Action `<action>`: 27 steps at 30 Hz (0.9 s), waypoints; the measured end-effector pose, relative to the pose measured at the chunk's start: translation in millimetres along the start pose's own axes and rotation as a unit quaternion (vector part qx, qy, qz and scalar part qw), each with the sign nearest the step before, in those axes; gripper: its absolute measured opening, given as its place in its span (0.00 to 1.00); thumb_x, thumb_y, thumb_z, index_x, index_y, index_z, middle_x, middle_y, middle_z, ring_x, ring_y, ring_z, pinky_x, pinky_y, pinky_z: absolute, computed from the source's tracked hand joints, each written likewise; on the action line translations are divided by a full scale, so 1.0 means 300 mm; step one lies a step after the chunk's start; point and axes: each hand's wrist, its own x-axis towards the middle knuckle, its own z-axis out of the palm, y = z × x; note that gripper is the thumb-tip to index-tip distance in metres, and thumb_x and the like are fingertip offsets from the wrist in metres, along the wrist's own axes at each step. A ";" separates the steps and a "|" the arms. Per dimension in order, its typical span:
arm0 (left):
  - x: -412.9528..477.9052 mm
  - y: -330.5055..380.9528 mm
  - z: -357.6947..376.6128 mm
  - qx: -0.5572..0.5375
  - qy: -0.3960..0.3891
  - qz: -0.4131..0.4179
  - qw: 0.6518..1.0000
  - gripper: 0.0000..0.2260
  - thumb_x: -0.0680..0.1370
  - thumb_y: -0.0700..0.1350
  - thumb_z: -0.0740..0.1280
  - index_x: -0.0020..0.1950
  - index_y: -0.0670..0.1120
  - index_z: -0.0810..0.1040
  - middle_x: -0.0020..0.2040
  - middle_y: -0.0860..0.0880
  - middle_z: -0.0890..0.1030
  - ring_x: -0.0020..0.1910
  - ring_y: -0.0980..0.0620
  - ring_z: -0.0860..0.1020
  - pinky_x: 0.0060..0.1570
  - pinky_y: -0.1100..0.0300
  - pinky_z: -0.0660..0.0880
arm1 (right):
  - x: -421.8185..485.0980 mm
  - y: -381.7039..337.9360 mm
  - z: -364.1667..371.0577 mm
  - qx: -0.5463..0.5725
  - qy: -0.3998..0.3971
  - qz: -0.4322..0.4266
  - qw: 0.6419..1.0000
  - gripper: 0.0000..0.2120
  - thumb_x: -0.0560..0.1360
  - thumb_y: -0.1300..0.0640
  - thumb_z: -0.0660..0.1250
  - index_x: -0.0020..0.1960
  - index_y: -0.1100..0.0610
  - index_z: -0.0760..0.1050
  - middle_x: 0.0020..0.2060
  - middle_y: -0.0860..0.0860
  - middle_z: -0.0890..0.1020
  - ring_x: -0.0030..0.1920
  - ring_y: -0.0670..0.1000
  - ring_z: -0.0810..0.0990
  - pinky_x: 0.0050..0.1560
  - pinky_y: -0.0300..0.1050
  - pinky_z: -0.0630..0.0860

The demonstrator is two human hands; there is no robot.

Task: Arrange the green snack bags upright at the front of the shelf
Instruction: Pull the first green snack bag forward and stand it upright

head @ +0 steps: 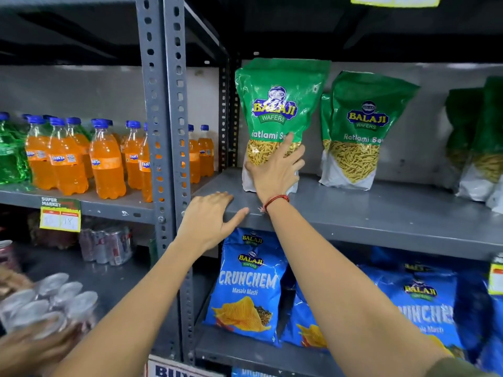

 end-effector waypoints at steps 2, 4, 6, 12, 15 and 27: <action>-0.014 0.000 -0.006 0.000 -0.006 0.005 1.000 0.35 0.73 0.66 0.47 0.54 0.39 0.78 0.51 0.40 0.83 0.52 0.42 0.79 0.51 0.46 0.75 | -0.034 0.000 -0.024 -0.005 0.016 -0.013 1.000 0.52 0.63 0.38 0.74 0.77 0.55 0.50 0.71 0.61 0.60 0.60 0.61 0.67 0.53 0.57 0.73; -0.020 0.001 -0.012 -0.003 -0.009 0.006 1.000 0.35 0.73 0.67 0.47 0.56 0.39 0.77 0.53 0.40 0.82 0.53 0.43 0.79 0.52 0.46 0.75 | -0.066 -0.003 -0.048 -0.010 0.031 -0.022 0.999 0.52 0.64 0.36 0.73 0.76 0.55 0.51 0.71 0.61 0.61 0.59 0.61 0.67 0.52 0.56 0.73; -0.023 0.001 -0.015 -0.010 -0.011 0.006 1.000 0.36 0.72 0.66 0.47 0.59 0.39 0.75 0.57 0.41 0.81 0.56 0.43 0.78 0.54 0.48 0.74 | -0.095 -0.008 -0.071 -0.013 0.042 -0.025 0.999 0.51 0.64 0.35 0.72 0.76 0.55 0.51 0.71 0.61 0.61 0.58 0.60 0.68 0.51 0.55 0.73; -0.023 0.002 -0.019 -0.032 0.009 0.006 0.999 0.32 0.74 0.59 0.46 0.57 0.36 0.76 0.54 0.37 0.82 0.54 0.40 0.79 0.53 0.46 0.74 | -0.158 -0.018 -0.131 -0.028 0.061 -0.038 0.997 0.52 0.62 0.33 0.72 0.76 0.54 0.53 0.70 0.61 0.64 0.57 0.60 0.69 0.49 0.55 0.74; -0.018 0.005 -0.017 -0.035 0.014 0.000 0.999 0.27 0.76 0.55 0.49 0.52 0.36 0.76 0.50 0.37 0.82 0.51 0.39 0.79 0.47 0.48 0.73 | -0.176 -0.025 -0.151 -0.030 0.055 -0.036 0.997 0.53 0.62 0.33 0.73 0.76 0.54 0.52 0.70 0.61 0.63 0.58 0.60 0.69 0.49 0.56 0.74; -0.008 0.022 -0.012 -0.033 0.026 -0.031 0.999 0.20 0.77 0.51 0.52 0.51 0.37 0.75 0.50 0.36 0.81 0.49 0.38 0.78 0.45 0.47 0.73 | -0.210 -0.020 -0.193 -0.022 0.044 -0.051 0.997 0.54 0.63 0.33 0.72 0.77 0.54 0.49 0.71 0.61 0.61 0.61 0.61 0.68 0.53 0.59 0.76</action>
